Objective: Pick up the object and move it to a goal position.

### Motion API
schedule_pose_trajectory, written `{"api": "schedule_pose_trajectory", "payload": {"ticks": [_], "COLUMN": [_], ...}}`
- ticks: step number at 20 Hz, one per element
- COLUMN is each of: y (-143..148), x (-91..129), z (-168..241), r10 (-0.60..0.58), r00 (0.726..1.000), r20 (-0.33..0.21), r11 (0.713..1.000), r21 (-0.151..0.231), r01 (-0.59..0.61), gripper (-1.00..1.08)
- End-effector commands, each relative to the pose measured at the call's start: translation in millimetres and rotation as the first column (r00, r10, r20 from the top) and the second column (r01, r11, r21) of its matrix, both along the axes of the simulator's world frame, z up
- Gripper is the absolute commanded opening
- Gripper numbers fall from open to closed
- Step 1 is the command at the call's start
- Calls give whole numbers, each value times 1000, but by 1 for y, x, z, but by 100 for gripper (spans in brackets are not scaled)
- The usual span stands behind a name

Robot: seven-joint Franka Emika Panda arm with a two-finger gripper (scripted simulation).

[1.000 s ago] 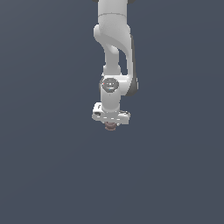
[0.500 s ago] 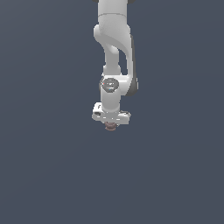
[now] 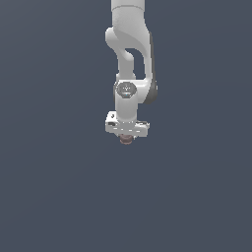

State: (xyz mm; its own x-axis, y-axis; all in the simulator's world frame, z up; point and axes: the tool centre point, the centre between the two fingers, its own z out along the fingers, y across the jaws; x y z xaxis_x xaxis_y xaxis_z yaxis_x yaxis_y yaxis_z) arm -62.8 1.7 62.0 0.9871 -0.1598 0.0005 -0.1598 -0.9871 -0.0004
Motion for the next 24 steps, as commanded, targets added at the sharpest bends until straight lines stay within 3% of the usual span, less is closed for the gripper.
{"api": "schedule_pose_trajectory", "payload": {"ticks": [1,9,24], "y": [5,28,86], "x": [-2,-11,-33], "z": [13,76,235], "r10": [0,0,-1], "r00": [1000,1000,1000], "r20": [1,1,0], "r11": [1000,1000,1000], "r21": [0,-1,-3], "r01": [0,0,1], "gripper": [-100,-100,-100]}}
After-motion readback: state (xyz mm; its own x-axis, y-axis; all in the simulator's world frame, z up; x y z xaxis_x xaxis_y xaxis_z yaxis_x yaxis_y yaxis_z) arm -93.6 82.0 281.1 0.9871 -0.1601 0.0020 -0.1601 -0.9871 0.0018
